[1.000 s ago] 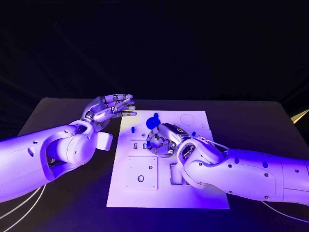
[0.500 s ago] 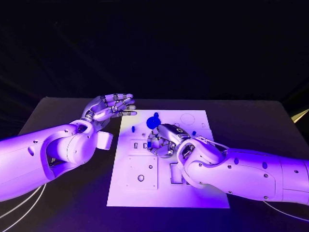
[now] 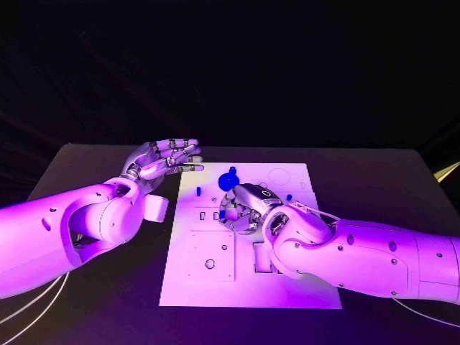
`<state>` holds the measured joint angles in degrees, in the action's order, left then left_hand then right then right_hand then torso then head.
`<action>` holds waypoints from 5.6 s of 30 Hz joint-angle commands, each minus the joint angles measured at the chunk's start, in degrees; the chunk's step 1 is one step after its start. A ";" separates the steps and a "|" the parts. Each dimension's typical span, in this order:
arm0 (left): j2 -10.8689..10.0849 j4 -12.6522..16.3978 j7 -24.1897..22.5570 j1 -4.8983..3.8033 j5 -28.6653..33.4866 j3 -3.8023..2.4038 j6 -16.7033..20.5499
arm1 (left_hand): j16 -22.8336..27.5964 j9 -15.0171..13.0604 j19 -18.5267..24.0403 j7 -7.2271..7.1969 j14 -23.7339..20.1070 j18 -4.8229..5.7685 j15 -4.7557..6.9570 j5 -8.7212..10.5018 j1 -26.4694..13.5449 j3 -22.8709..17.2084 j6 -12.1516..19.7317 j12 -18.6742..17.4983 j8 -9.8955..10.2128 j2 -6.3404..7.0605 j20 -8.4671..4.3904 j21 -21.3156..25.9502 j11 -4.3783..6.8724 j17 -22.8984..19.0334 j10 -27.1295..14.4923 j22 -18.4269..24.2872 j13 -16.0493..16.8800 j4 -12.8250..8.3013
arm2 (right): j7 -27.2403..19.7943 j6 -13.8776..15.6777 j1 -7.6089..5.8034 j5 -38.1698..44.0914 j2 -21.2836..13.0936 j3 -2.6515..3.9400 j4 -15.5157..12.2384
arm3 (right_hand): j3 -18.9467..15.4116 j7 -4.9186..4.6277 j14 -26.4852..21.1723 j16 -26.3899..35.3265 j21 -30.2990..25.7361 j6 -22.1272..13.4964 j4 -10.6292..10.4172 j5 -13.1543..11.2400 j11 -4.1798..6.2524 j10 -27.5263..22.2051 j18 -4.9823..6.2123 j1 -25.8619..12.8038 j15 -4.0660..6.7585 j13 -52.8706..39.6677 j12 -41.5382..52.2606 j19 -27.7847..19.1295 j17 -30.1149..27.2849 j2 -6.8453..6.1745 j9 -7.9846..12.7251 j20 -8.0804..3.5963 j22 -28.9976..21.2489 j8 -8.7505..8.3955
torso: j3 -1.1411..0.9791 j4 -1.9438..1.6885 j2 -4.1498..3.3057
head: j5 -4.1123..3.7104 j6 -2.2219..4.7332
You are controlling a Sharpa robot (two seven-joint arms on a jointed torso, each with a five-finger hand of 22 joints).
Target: Assemble the parts on the task board
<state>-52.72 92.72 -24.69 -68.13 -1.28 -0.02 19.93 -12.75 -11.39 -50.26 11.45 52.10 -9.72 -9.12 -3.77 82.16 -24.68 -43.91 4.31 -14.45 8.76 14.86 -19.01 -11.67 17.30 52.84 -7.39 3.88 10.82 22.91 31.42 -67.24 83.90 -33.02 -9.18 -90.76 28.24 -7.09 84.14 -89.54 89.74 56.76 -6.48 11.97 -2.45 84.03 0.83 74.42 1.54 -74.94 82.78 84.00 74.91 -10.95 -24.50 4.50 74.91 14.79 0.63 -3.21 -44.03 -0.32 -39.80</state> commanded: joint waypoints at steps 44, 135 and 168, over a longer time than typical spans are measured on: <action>1.57 -5.48 23.95 -0.47 -21.46 -0.05 -8.67 | -41.77 -9.17 -9.80 -1.42 13.81 -0.32 7.26 0.02 -8.08 4.60 -0.15 27.56 -15.23 0.09 -7.70 -27.19 6.19 28.57 10.11 -15.65 17.77 5.56 | -19.93 7.40 -5.49 -26.32 -12.83 1.06 -7.45 | -20.88 -3.21 5.12 0.57 0.26 -7.59 -9.95 -3.09 -2.97 -4.68 -0.83 8.32 -2.70 -3.98 -5.59 6.00 12.10 2.50 4.86 2.67 15.09 -6.56 | -0.39 1.21 1.75 | 1.48 0.58; 20.04 -17.96 54.78 -7.94 -50.76 5.27 -36.32 | -76.18 -29.82 -29.09 -6.54 36.96 6.51 11.25 0.10 -12.50 2.36 -0.08 65.60 -30.49 -5.75 -10.44 -65.38 10.69 70.69 17.36 -68.13 55.05 4.92 | -18.31 2.68 -10.69 -35.97 -19.91 1.11 -1.88 | -20.39 -3.04 5.16 0.53 0.26 -7.70 -9.94 -2.24 -2.77 -4.73 -0.83 7.31 -2.47 -3.87 -5.57 6.00 12.25 2.97 4.94 2.38 15.09 -5.84 | -1.00 1.46 3.36 | 1.78 -3.50; 15.28 -13.54 53.73 -7.91 -42.06 4.77 -27.00 | -77.07 -36.72 -30.07 -6.95 37.75 6.79 11.84 0.06 -13.30 -24.85 -0.22 64.07 -30.89 -0.71 -11.02 -65.94 11.30 72.38 18.95 -69.85 54.57 -6.00 | -18.66 2.96 -10.66 -36.08 -20.30 1.06 -1.79 | -20.28 -3.05 5.15 0.56 0.26 -7.81 -10.10 -1.99 -2.77 -4.83 -0.83 6.73 -2.45 -3.75 -5.66 6.00 12.19 3.18 4.99 2.34 15.09 -5.67 | -0.99 1.30 3.35 | 1.98 -3.87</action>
<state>-37.29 78.62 29.93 -76.05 -45.11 4.82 -10.77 -89.61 -48.02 -79.95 4.90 84.05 -3.89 2.19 -3.51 69.19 -40.50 -43.93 68.21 -44.96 8.15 4.00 -84.72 -0.40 74.91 71.31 -74.93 58.37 13.51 4.76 34.76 -77.91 47.31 -53.27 -8.12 -92.47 7.70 -10.11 84.12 -89.20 89.74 49.05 -16.44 9.77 -5.57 79.16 0.83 81.81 -1.31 -74.94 77.09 84.01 74.91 -7.76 -19.59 7.17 74.91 8.85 -0.39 -1.86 -40.68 1.60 -43.50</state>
